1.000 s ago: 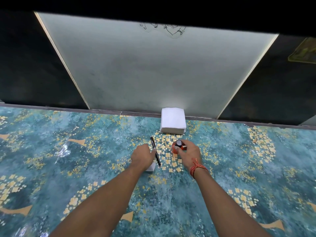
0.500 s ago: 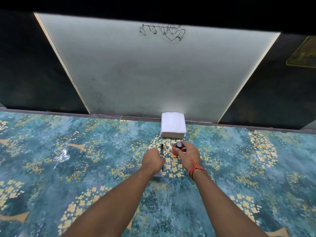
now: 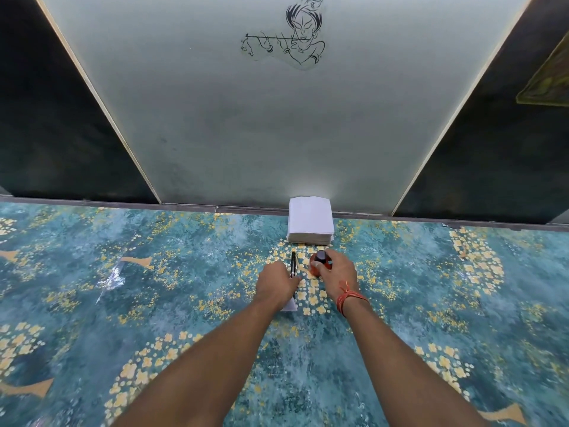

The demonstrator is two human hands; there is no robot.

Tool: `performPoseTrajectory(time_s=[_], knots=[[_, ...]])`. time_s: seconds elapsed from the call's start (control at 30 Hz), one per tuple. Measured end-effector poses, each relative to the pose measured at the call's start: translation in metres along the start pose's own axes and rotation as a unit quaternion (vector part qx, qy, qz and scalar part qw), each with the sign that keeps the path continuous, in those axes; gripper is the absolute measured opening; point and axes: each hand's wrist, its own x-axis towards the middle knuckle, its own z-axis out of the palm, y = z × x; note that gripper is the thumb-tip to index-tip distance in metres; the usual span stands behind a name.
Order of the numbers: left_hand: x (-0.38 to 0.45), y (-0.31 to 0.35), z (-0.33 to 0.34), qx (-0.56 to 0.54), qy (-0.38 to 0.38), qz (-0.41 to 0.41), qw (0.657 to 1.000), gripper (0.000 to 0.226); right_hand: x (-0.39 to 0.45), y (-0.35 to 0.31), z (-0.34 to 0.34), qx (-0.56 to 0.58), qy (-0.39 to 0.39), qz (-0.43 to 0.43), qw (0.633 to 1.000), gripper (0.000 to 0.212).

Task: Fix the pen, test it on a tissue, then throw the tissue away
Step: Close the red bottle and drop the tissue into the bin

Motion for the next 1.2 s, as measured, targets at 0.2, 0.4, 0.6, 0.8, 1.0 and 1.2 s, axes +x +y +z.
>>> performPoseTrajectory(time_s=[0.2,0.4,0.6,0.8,1.0,1.2], knots=[[-0.002,-0.01,-0.001,-0.051,0.054,-0.021,0.997,0.052,-0.004,-0.002,-0.002,-0.019,-0.025,0.02,0.999,0.038],[-0.026,-0.009,-0.026,-0.298,0.104,-0.11,0.942,0.051,-0.062,-0.028,-0.008,-0.006,0.137,-0.075,0.988,0.036],[-0.058,-0.002,-0.05,-0.552,0.071,-0.156,0.816,0.033,-0.099,-0.061,-0.004,0.213,-0.034,0.104,0.971,0.037],[-0.078,-0.014,-0.063,-0.521,0.047,-0.093,0.847,0.034,-0.093,-0.068,-0.006,0.303,-0.044,0.138,0.942,0.011],[-0.075,-0.041,-0.066,-0.495,-0.004,-0.094,0.864,0.058,-0.089,-0.062,-0.019,0.322,-0.047,0.155,0.933,0.007],[-0.076,-0.046,-0.063,-0.473,-0.041,-0.018,0.88,0.064,-0.086,-0.064,-0.021,0.313,-0.029,0.147,0.938,0.01]])
